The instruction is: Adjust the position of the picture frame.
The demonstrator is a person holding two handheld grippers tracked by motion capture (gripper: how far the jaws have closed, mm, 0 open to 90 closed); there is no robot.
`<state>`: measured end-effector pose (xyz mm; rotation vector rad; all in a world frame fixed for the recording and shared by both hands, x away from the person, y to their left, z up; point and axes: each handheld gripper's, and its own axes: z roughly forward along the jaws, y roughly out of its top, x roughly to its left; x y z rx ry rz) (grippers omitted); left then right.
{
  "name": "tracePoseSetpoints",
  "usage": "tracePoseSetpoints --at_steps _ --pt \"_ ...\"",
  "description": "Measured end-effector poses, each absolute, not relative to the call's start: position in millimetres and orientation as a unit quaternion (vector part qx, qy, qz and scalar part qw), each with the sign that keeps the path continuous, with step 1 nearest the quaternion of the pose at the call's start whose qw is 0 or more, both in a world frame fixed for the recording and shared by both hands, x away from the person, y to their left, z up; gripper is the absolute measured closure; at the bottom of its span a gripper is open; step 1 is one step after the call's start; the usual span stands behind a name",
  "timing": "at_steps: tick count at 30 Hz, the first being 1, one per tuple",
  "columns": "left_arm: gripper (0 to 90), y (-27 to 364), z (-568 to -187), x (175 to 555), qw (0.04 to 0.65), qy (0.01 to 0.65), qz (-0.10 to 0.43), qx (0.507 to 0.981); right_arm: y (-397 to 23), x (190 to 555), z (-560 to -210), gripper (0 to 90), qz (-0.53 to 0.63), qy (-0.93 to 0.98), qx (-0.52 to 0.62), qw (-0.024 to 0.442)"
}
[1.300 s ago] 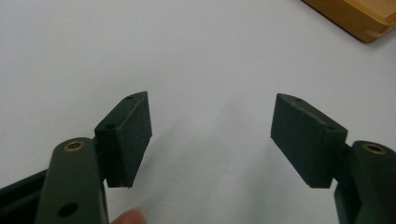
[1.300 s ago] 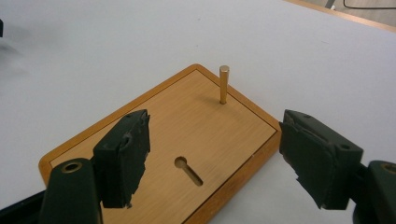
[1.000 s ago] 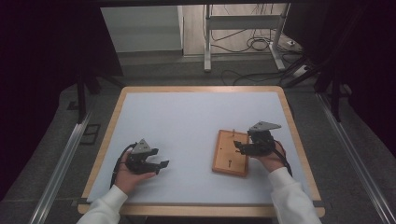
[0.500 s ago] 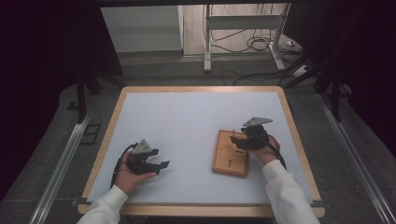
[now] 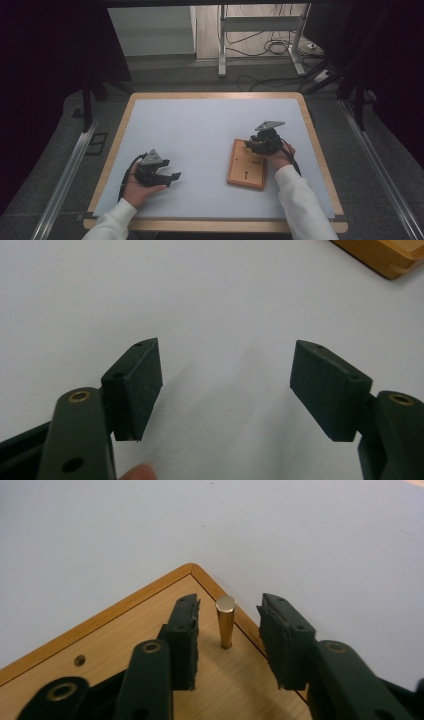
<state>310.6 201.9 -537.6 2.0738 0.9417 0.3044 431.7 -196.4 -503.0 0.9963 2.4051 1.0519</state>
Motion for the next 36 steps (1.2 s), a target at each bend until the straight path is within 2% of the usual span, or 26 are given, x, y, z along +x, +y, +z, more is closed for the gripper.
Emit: tracePoseSetpoints --at_steps 3,5,8,36 --pt "28.3 202.7 -537.6 310.8 0.410 0.375 0.120 0.822 -194.9 434.9 -506.6 70.5 0.368 0.846 0.348 0.166" --pt "28.3 202.5 -537.9 310.9 0.410 0.375 0.121 0.823 -194.9 435.4 -507.3 72.6 0.367 0.847 0.347 0.167" --pt "28.3 201.8 -538.1 310.9 0.409 0.374 0.120 0.823 -194.3 435.8 -509.4 82.2 0.376 0.846 0.341 0.161" --pt "28.4 201.6 -539.0 311.4 0.406 0.374 0.120 0.825 -189.1 424.7 -495.1 83.7 0.387 0.840 0.344 0.165"
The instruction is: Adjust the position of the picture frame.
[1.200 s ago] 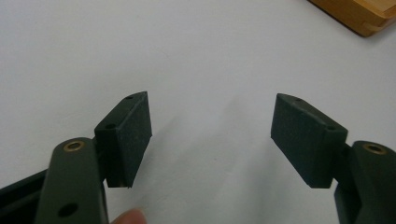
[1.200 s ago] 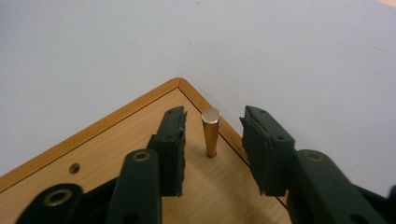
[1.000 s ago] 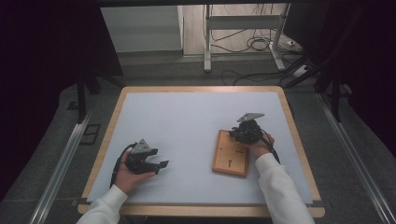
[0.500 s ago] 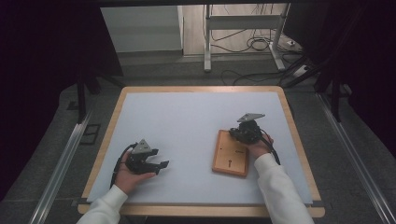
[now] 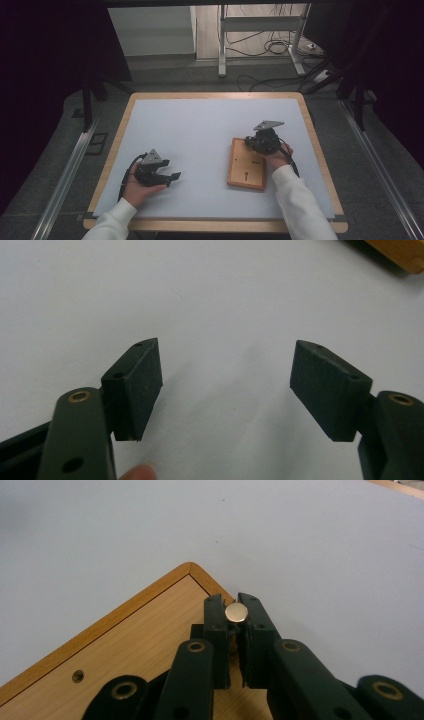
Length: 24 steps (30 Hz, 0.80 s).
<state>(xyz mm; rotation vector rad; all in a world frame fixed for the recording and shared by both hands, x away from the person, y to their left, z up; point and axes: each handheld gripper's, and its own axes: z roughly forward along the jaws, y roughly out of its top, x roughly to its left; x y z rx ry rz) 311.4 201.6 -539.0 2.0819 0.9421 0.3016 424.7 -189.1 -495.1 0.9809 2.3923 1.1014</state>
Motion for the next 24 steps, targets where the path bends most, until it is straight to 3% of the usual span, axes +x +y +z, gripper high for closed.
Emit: tracePoseSetpoints --at_steps 24 --pt "28.2 202.1 -538.4 310.9 0.406 0.372 0.119 0.826 -112.6 399.7 -484.1 83.7 0.404 0.868 0.261 0.126"
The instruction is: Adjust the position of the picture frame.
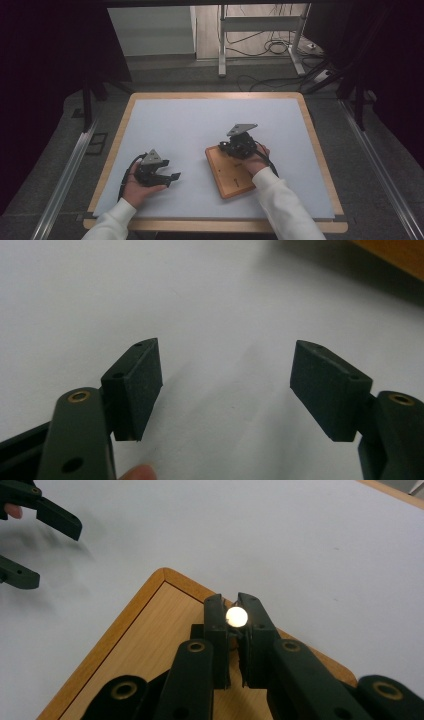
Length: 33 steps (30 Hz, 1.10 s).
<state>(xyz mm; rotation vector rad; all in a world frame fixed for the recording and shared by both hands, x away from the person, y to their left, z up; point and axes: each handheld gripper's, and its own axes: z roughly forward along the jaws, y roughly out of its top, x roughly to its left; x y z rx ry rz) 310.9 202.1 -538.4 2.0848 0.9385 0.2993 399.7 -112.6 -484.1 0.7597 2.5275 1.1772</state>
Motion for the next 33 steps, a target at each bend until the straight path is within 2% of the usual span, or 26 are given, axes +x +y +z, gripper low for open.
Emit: tracePoseSetpoints --at_steps 9,15,17,19,22,24,27,33 --pt "28.3 202.3 -538.2 310.6 0.406 0.371 0.120 0.827 -84.1 407.7 -497.0 83.5 0.382 0.881 0.247 0.131" --pt "28.2 202.3 -538.6 310.9 0.405 0.371 0.119 0.827 -81.4 415.8 -510.8 81.9 0.375 0.882 0.262 0.115" --pt "28.3 202.3 -538.4 310.6 0.405 0.371 0.119 0.827 -83.3 416.3 -510.6 70.2 0.394 0.871 0.271 0.113" --pt "28.2 202.7 -538.2 310.6 0.406 0.371 0.120 0.827 -86.4 415.2 -505.6 63.9 0.402 0.867 0.269 0.119" --pt "28.2 202.9 -538.5 310.9 0.406 0.372 0.121 0.826 -96.1 407.1 -495.8 43.6 0.402 0.860 0.278 0.148" --pt "28.2 202.8 -538.5 310.9 0.406 0.372 0.121 0.826 -105.4 401.9 -491.3 37.9 0.409 0.852 0.288 0.153" --pt "28.2 202.8 -537.9 310.4 0.407 0.371 0.122 0.826 -125.6 393.0 -486.5 32.5 0.423 0.838 0.311 0.147" --pt "28.1 202.0 -538.1 310.4 0.404 0.373 0.123 0.826 -168.7 368.2 -482.5 34.2 0.419 0.827 0.342 0.154"
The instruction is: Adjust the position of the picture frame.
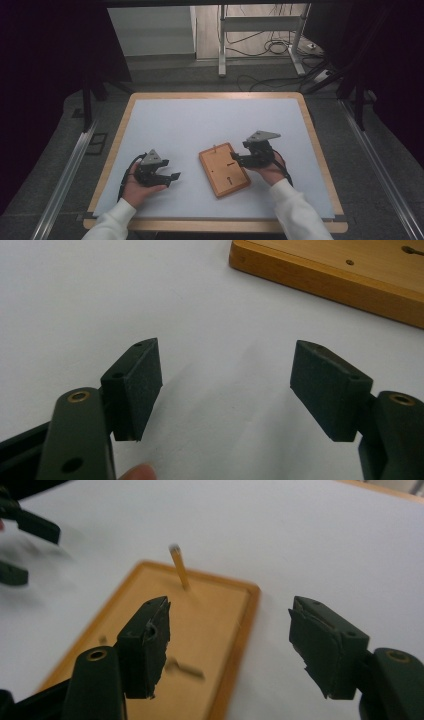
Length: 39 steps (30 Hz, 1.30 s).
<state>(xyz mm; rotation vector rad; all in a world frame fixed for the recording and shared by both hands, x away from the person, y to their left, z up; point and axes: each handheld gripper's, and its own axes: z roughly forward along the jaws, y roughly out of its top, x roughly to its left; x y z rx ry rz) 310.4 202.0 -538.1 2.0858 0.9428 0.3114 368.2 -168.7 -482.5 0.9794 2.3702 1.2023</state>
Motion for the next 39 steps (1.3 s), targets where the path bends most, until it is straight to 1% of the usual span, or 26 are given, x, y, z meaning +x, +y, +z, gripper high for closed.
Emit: tracePoseSetpoints --at_steps 3,7,10,13,19,39 --pt "28.1 201.5 -538.4 310.6 0.403 0.375 0.124 0.826 -188.6 356.3 -487.3 42.1 0.408 0.830 0.349 0.150" --pt "28.1 200.5 -538.1 310.0 0.404 0.375 0.125 0.825 -212.3 345.8 -501.1 64.0 0.398 0.836 0.357 0.122" --pt "28.1 200.9 -537.5 309.5 0.405 0.373 0.127 0.825 -224.2 340.1 -506.8 79.9 0.393 0.839 0.359 0.114" --pt "28.1 200.8 -538.2 309.9 0.404 0.373 0.125 0.826 -227.6 331.3 -508.3 87.0 0.384 0.847 0.349 0.113" --pt "28.1 199.3 -538.2 309.1 0.404 0.370 0.125 0.827 -226.2 314.9 -512.3 89.1 0.370 0.862 0.327 0.110" --pt "28.2 197.8 -538.0 308.7 0.403 0.369 0.125 0.828 -212.8 312.5 -517.6 89.4 0.361 0.874 0.305 0.111"
